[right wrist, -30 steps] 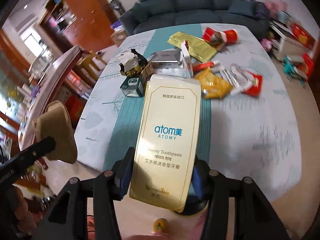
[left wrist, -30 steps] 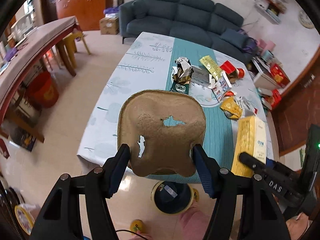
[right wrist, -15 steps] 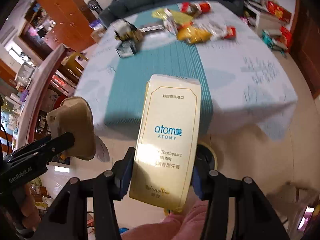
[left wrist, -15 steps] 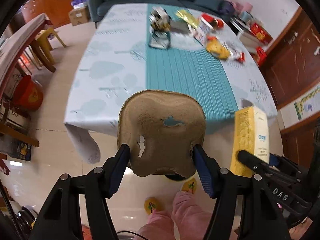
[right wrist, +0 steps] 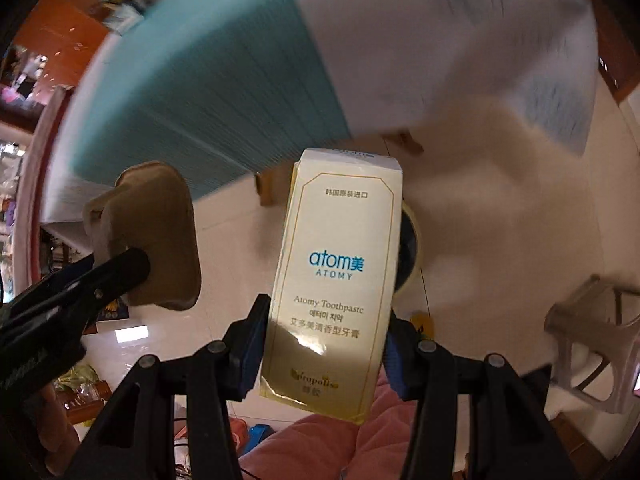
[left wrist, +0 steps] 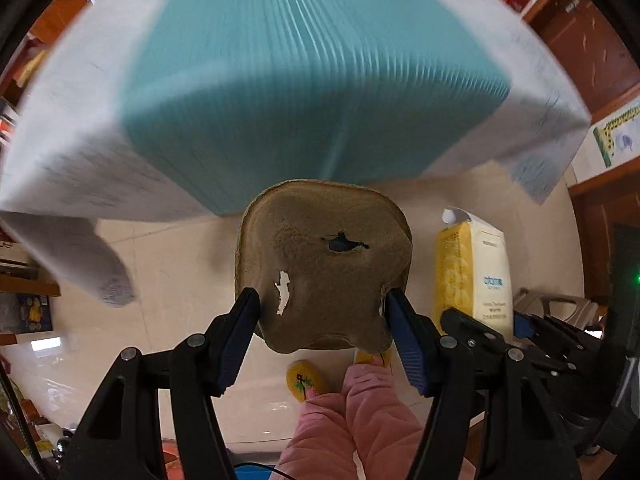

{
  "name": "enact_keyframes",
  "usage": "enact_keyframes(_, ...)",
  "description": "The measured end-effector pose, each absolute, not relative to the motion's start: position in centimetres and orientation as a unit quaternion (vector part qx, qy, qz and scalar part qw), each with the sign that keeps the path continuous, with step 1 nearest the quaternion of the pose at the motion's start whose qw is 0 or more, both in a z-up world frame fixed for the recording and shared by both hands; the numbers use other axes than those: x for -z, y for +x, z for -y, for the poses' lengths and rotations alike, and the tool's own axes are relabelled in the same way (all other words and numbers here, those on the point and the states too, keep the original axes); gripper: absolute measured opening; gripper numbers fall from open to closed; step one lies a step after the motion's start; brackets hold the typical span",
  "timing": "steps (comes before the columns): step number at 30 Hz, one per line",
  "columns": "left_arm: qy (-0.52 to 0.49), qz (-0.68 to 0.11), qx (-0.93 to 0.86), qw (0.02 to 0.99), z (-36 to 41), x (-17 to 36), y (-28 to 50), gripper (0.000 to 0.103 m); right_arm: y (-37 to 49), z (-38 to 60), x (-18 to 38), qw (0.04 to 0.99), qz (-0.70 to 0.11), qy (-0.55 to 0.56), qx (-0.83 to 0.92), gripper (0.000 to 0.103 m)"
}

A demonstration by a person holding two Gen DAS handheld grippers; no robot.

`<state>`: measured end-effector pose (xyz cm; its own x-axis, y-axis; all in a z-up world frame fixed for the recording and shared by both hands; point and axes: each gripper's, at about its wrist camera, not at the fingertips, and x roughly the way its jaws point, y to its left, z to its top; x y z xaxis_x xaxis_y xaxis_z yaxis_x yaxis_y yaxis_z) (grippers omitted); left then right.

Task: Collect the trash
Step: 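Carry the pulp tray and toothpaste box over the bin with both tools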

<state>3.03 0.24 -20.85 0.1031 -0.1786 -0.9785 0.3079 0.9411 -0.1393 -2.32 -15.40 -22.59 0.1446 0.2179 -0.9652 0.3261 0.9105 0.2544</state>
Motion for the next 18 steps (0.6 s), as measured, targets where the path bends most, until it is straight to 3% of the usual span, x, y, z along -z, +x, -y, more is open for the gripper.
enact_keyframes(10,0.069,-0.672,0.169,0.718,4.1,36.1,3.8,0.064,-0.2,18.1,38.1,0.701,-0.679,0.214,0.038,0.051)
enact_keyframes(18,0.038,-0.686,0.155,0.709,4.4,44.7,4.8,0.065,1.9,19.6,47.7,0.696,-0.680,0.231,0.011,0.053)
